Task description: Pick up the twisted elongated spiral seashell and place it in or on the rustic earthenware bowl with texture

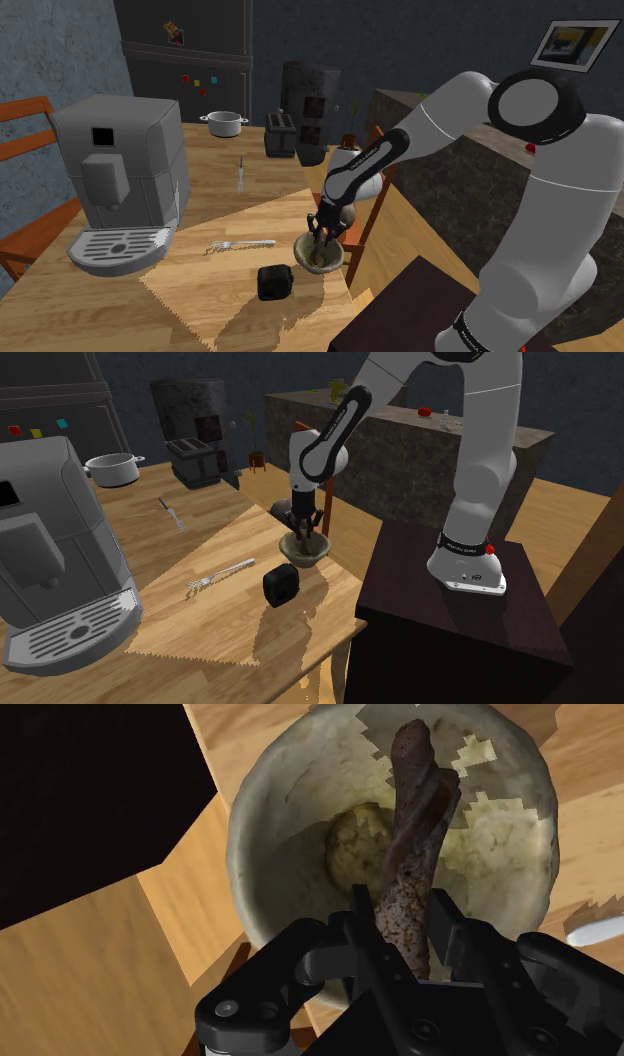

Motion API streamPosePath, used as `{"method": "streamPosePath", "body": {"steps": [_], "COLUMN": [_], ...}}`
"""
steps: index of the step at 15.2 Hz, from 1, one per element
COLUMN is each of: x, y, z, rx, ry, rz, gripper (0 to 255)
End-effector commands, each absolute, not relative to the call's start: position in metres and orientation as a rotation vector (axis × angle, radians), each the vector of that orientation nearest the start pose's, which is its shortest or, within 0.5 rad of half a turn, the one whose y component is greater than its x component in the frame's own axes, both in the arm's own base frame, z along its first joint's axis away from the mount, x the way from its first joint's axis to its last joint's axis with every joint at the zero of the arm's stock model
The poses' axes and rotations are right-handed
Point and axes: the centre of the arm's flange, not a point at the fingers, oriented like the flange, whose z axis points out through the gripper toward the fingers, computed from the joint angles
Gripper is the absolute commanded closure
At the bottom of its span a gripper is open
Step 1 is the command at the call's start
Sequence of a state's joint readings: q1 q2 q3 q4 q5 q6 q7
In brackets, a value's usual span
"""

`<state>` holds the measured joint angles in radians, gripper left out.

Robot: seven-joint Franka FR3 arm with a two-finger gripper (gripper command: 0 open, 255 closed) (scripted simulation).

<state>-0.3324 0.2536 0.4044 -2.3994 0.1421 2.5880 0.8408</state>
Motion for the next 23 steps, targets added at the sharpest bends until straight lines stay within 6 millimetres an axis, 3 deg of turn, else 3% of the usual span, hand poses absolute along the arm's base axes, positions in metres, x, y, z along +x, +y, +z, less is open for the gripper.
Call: {"method": "streamPosePath", "body": {"steps": [1, 7, 8, 13, 17, 23], "x": [0.494, 0.494, 0.494, 0.494, 0.497, 0.497], "y": [0.039, 0.039, 0.039, 0.039, 0.030, 0.030], "z": [0.213, 0.213, 0.213, 0.213, 0.262, 0.262], "rx": [-2.705, -2.705, -2.705, -2.705, -2.705, -2.705], "ry": [1.308, 1.308, 1.308, 1.308, 1.308, 1.308], "rz": [0.181, 0.181, 0.181, 0.181, 0.181, 0.181], "gripper": [255, 255, 0, 0, 0, 0]}}
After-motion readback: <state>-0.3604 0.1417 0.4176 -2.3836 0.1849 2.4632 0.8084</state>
